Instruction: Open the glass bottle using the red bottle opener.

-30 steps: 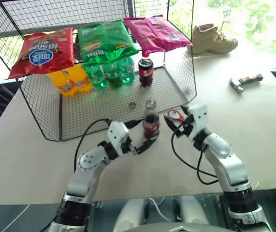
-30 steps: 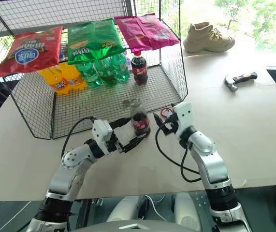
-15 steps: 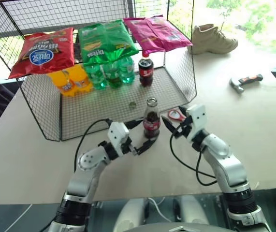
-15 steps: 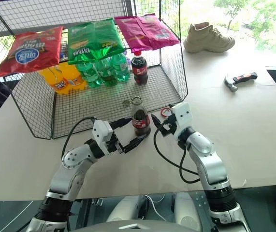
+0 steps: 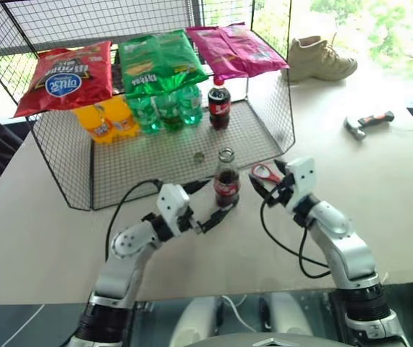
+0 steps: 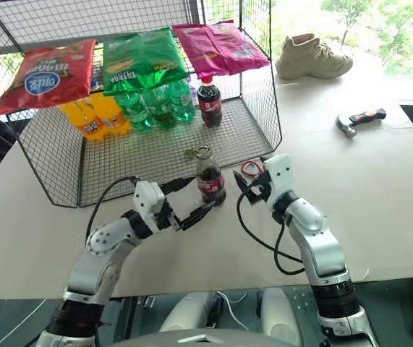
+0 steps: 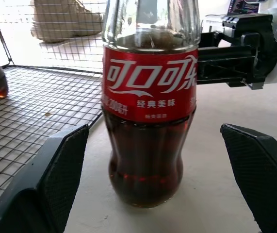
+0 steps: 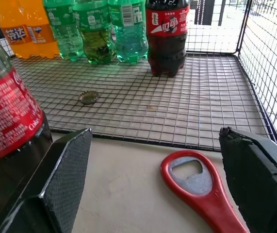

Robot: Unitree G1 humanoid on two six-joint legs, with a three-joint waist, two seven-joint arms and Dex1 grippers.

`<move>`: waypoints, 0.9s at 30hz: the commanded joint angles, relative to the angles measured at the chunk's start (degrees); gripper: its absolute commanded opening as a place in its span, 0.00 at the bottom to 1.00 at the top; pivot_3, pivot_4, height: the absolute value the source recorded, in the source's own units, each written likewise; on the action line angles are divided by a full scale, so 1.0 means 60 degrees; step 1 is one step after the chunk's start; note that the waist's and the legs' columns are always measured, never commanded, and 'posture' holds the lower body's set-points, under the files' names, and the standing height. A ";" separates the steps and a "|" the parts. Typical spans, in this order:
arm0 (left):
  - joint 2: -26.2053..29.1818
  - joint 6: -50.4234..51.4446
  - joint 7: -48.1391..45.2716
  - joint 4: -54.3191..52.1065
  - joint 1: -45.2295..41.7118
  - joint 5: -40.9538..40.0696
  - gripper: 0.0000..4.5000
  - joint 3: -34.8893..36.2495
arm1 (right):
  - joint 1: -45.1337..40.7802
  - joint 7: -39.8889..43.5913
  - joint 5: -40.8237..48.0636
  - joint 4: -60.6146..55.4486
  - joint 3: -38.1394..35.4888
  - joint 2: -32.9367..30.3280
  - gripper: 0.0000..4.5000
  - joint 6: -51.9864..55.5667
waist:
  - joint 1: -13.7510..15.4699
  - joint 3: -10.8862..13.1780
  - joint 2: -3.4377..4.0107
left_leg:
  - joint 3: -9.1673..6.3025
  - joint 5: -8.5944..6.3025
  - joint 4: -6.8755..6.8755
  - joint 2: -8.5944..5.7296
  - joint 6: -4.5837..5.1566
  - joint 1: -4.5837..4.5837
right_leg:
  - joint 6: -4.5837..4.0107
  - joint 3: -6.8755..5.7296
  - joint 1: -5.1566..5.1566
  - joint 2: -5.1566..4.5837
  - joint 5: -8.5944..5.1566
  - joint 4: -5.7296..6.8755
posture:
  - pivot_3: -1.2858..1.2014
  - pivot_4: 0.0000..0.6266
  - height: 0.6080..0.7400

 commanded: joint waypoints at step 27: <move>0.1275 0.0951 0.0697 -0.2015 0.5249 -0.0957 1.00 0.3511 | 0.3433 0.5023 0.2770 0.0002 -0.3272 -0.3990 0.93 -0.1221 | 0.0088 0.0002 -0.0014 | -0.0007 -0.0036 0.0031 0.0016 0.0059 0.0018 | -0.0025 -0.0023 0.0065 -0.0017 -0.0024 -0.0029 | 0.52 0.24 1.00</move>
